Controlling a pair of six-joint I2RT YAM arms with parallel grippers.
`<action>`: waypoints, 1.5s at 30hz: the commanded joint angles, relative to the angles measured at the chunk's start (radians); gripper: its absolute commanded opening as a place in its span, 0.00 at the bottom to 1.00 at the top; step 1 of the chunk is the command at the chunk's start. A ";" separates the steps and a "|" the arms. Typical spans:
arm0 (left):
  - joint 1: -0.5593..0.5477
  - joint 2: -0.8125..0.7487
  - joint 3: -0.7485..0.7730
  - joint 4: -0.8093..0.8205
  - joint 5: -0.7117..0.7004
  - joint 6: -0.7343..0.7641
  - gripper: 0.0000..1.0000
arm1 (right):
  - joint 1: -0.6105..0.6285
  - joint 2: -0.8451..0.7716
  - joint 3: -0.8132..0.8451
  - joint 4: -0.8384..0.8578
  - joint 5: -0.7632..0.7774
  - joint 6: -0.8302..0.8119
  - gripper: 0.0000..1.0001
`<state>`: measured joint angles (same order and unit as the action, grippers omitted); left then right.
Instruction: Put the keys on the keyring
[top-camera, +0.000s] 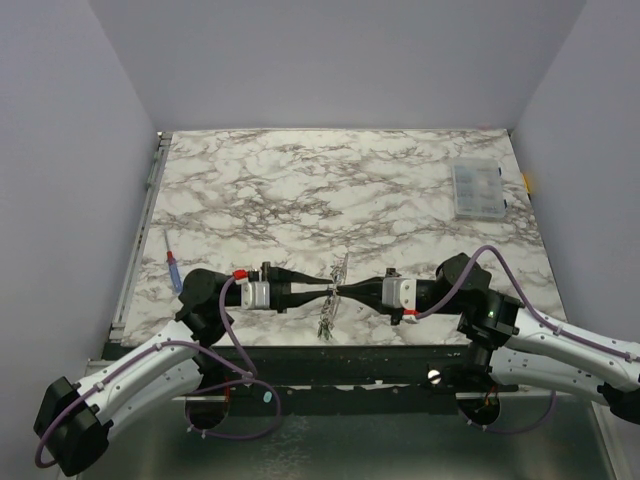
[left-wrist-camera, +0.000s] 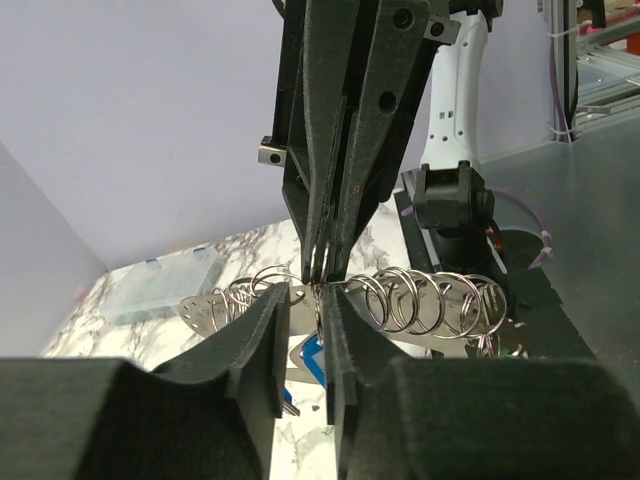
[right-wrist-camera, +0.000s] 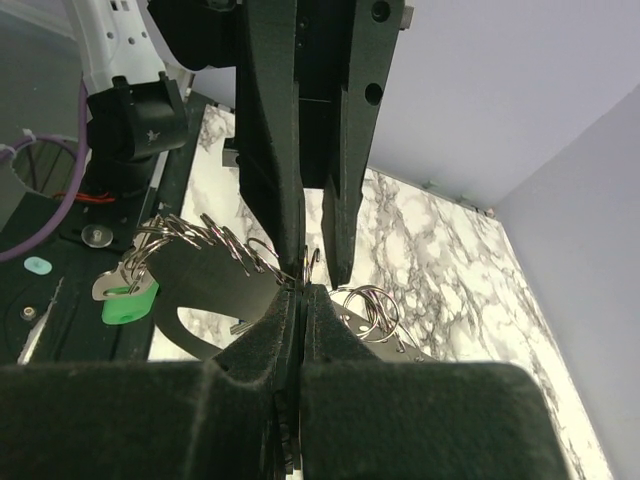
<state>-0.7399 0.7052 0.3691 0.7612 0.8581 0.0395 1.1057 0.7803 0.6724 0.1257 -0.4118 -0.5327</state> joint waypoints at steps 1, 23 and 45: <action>-0.002 0.006 -0.001 0.013 0.006 -0.016 0.21 | -0.001 0.000 0.040 0.029 -0.029 -0.012 0.00; 0.027 -0.011 -0.020 0.012 -0.122 -0.004 0.00 | -0.001 0.035 0.032 0.023 -0.025 0.025 0.26; 0.040 0.021 0.006 -0.177 -0.196 0.095 0.00 | -0.001 0.224 0.300 -0.348 0.221 0.147 0.52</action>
<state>-0.6979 0.7242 0.3531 0.6617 0.6895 0.0948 1.1000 0.9741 0.9096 -0.1585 -0.2871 -0.4454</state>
